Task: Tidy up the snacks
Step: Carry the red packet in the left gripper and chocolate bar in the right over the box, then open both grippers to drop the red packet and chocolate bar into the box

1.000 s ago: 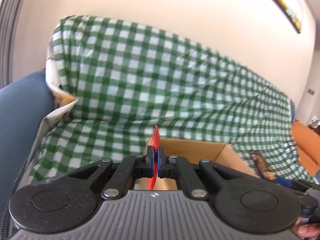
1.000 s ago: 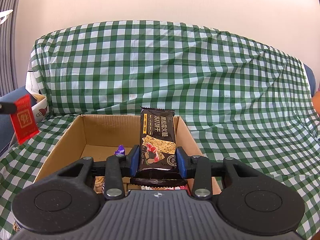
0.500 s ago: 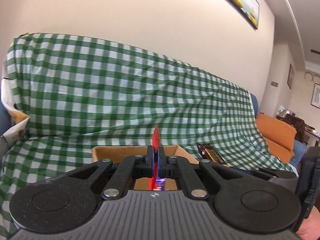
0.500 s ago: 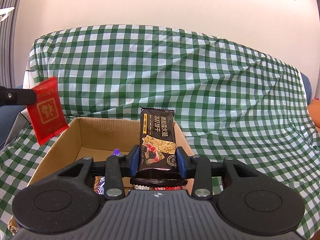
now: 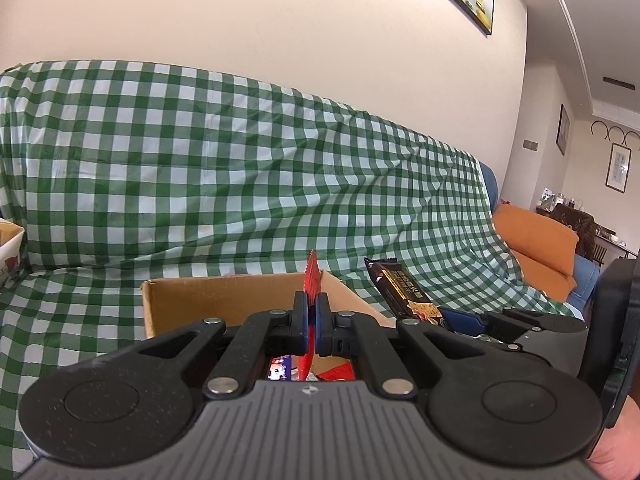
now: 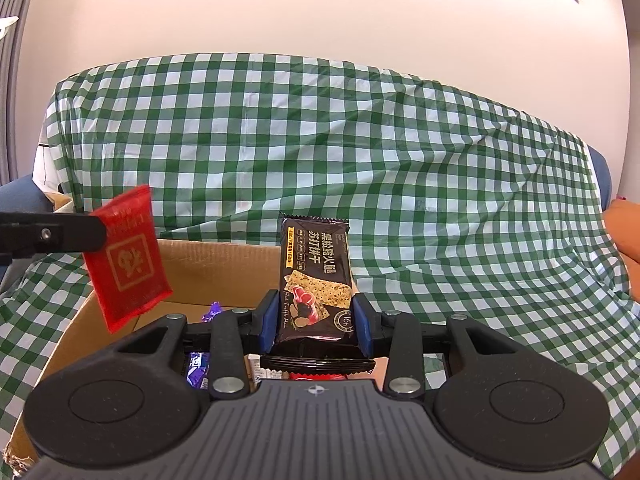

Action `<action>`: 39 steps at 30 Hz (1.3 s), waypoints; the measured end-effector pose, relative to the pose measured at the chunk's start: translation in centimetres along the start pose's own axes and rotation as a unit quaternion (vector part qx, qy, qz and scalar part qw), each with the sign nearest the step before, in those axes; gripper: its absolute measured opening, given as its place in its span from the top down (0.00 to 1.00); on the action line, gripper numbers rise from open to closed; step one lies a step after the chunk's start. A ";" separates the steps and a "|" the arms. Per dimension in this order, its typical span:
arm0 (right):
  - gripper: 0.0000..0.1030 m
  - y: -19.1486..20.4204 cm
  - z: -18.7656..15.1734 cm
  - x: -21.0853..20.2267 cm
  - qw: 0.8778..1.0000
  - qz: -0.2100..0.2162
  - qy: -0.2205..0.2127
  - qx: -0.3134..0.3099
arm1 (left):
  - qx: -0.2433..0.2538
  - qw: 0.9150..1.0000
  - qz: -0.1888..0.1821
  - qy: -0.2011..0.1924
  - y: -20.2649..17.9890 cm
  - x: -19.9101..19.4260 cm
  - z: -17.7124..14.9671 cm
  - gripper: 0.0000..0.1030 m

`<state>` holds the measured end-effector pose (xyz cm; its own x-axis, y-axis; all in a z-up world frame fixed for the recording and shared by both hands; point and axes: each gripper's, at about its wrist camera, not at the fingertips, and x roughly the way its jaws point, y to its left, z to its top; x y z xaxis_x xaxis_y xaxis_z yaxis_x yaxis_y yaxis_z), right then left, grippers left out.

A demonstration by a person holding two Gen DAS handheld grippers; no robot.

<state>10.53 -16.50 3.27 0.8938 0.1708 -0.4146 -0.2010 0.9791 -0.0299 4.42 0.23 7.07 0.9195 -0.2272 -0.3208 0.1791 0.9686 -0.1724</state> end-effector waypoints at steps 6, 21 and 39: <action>0.61 0.0 0.0 0.0 1.000 -0.006 0.000 0.001 | 0.007 1.000 -0.006 0.004 -0.4 0.5 -0.2 0.98; 0.61 0.1 0.1 0.0 1.000 -0.013 -0.001 0.006 | 0.010 1.000 -0.003 0.016 -0.5 1.3 -0.4 0.98; 0.09 -0.5 0.1 -0.3 0.999 -0.004 0.021 0.046 | 0.018 0.999 0.028 0.030 0.5 -0.5 0.0 0.27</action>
<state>10.38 -17.02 3.56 0.8770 0.1594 -0.4532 -0.1537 0.9869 0.0496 4.04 0.87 7.11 0.9056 -0.1780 -0.3850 0.1422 0.9826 -0.1197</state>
